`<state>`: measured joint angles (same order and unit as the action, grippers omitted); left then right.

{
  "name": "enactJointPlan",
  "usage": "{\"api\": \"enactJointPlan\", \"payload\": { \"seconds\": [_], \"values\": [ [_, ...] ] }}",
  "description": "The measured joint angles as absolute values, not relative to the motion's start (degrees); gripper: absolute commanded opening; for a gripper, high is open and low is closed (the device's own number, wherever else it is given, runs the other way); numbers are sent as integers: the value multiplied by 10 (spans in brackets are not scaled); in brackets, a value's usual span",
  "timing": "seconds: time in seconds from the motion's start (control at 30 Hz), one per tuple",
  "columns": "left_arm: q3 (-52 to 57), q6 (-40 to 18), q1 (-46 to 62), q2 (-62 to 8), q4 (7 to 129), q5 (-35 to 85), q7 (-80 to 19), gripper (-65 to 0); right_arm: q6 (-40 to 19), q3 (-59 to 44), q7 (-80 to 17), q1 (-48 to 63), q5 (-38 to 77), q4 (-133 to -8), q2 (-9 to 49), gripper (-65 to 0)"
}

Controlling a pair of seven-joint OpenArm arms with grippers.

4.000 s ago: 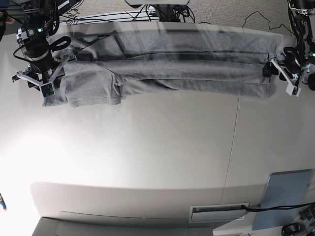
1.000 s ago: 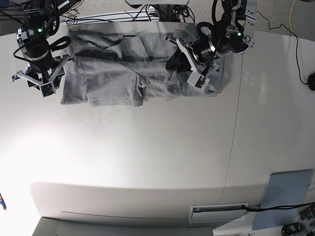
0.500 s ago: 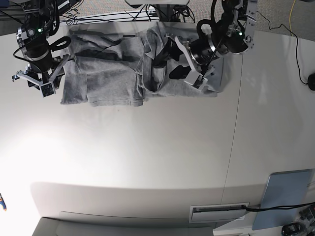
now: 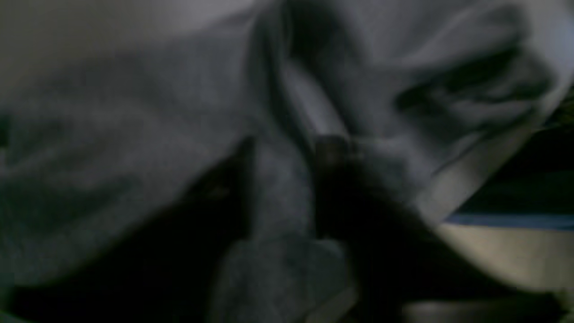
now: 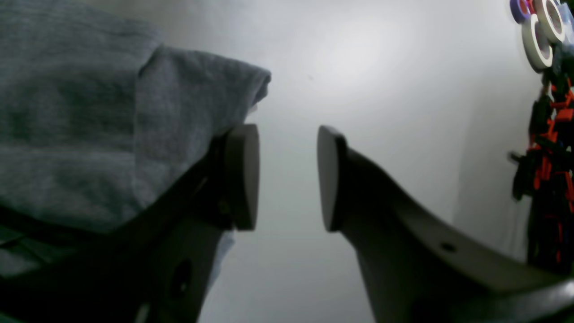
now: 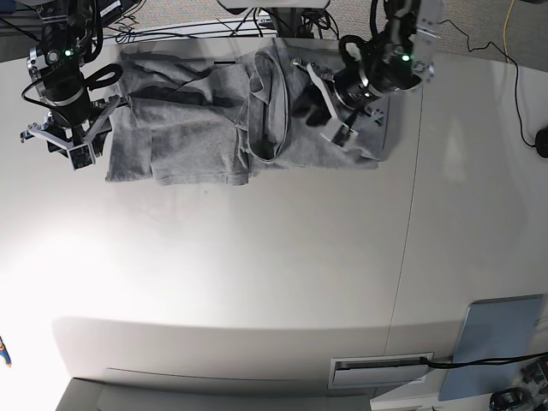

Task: Fold the T-shirt properly
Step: 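Grasp the strip end near the left gripper and fold it toward the right gripper, then press the folded end down with the left gripper and retract the right arm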

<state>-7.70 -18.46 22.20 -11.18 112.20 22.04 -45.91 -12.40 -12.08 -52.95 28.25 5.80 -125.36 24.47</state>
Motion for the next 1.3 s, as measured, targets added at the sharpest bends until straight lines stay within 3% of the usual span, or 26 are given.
{"api": "enactJointPlan", "payload": {
  "seconds": [0.03,0.6,0.83,0.93,1.03,1.3],
  "values": [
    [-85,-185,222,-112,1117,216,-452,-650,-124,-124,-532,283,58,-1254,245,-431],
    [-254,-148,168,-112,1113,204,-374,-650,-123,-128,-534,294,51,-1254,245,-431],
    [-185,-148,168,-103,1130,201,-406,-462,-120,-237,-513,306,90,-1243,245,-431],
    [-156,-150,168,-105,1130,206,-440,-410,-168,-311,-513,306,156,-1200,244,-431],
    [-163,-157,169,-104,1130,197,-437,-402,-209,-356,-519,306,204,-1157,244,-431],
    [-193,-113,155,-103,1097,140,-415,-403,-214,-367,-518,307,224,-1147,242,-431]
  ]
}}
